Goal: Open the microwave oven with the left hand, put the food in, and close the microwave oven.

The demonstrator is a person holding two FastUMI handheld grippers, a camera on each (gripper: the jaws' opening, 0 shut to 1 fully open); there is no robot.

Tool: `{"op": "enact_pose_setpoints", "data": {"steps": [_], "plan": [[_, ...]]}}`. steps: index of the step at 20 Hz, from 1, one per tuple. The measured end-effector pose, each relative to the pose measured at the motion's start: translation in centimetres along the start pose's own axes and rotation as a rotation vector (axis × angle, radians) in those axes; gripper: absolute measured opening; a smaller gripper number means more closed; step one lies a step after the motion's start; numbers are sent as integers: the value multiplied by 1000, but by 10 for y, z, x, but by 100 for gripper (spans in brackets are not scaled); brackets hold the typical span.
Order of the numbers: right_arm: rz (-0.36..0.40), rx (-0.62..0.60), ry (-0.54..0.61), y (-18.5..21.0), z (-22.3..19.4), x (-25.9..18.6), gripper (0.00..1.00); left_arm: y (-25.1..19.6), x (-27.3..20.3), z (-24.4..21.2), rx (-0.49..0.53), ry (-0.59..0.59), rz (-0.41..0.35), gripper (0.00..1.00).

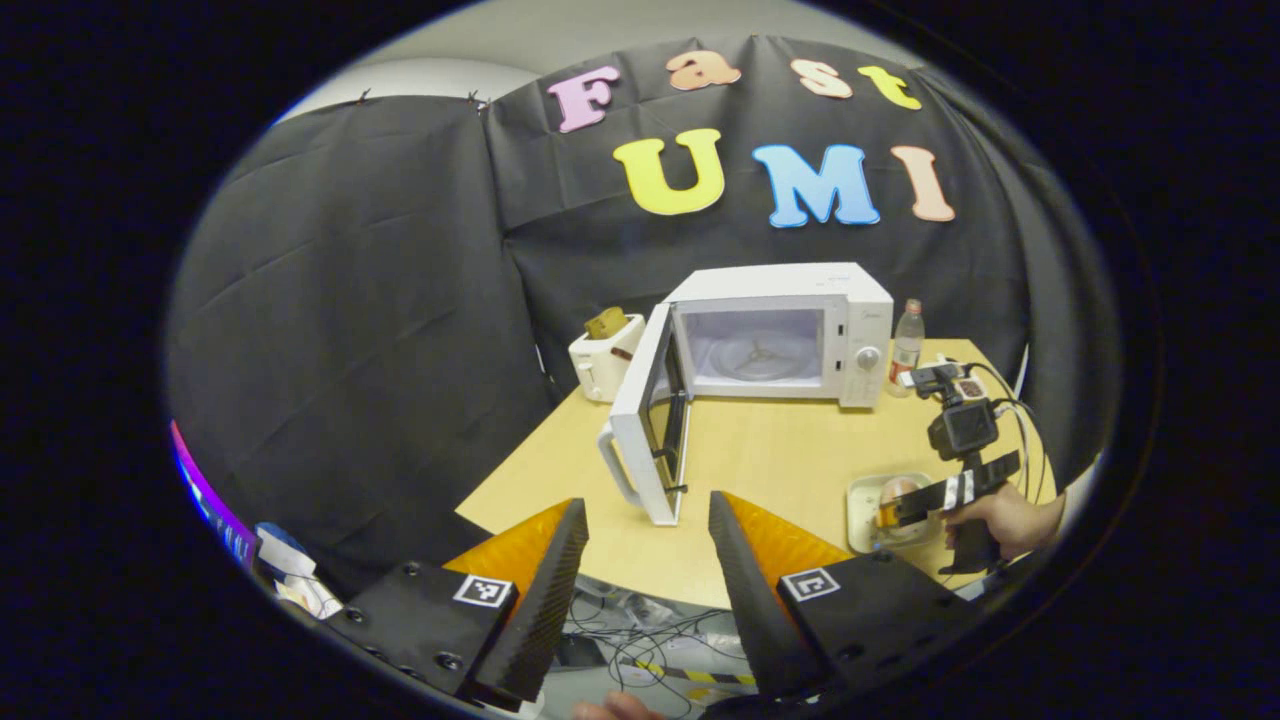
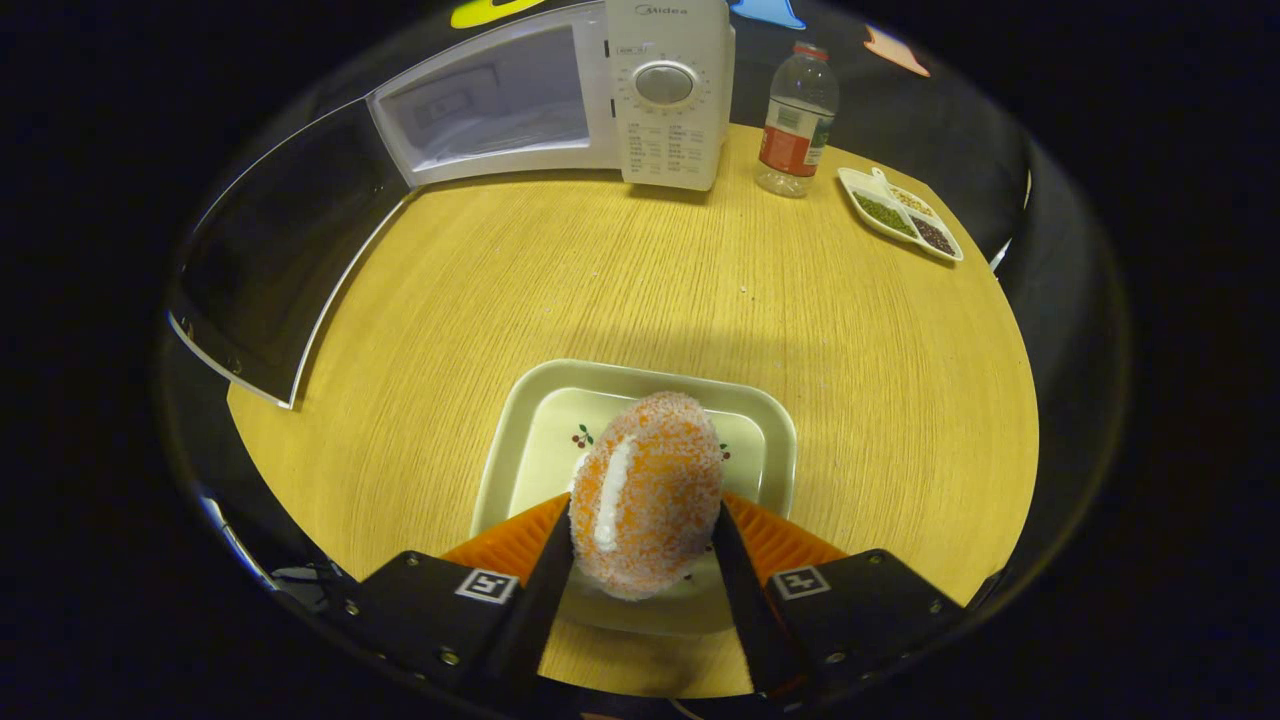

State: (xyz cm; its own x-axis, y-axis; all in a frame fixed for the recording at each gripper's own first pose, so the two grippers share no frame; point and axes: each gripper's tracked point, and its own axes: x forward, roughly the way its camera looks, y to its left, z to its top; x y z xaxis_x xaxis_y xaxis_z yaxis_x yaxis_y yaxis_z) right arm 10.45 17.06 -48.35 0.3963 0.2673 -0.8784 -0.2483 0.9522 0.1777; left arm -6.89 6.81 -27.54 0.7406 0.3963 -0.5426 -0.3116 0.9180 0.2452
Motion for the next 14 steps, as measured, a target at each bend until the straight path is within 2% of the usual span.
{"op": "enact_pose_setpoints", "data": {"steps": [2, 3, 6, 14], "plan": [[23, 38, 19, 0, -1, -2, 74, 4, -5, 6, -7, -27, -15, 85], [46, 82, 37, 4, -4, -4, 65, 10, -7, 11, -6, -44, -24, 83], [74, 174, 34, 8, -2, -24, 65, 34, -18, 14, 9, -104, -38, 78], [60, 186, -82, 48, 10, -81, 65, 78, -37, 0, -51, -204, -137, 83]]}}
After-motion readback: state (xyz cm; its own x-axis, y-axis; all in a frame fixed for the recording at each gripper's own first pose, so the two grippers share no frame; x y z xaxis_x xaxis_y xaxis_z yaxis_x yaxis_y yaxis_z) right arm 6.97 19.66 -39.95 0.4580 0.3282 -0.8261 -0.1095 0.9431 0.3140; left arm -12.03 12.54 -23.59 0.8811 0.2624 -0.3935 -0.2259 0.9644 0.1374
